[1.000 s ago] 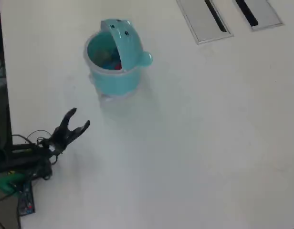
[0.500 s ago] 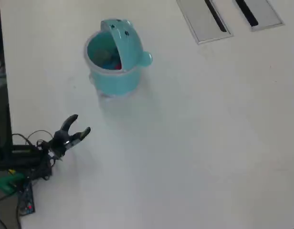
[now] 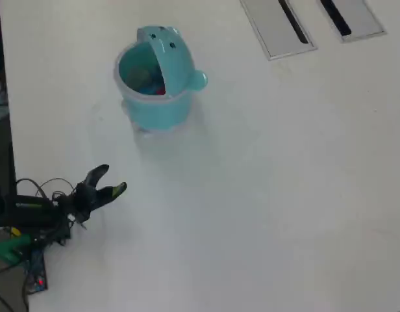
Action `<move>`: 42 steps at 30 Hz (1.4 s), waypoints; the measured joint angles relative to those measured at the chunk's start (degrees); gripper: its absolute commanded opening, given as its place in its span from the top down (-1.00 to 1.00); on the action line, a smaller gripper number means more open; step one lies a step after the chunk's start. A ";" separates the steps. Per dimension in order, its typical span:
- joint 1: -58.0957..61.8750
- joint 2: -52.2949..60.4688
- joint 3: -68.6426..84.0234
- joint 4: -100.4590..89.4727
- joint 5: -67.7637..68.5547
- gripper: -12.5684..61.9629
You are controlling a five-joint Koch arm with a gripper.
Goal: Grasp RGB lego blocks and put them in the bin one by one.
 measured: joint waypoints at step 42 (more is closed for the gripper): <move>1.05 0.09 0.00 57.57 21.01 -0.28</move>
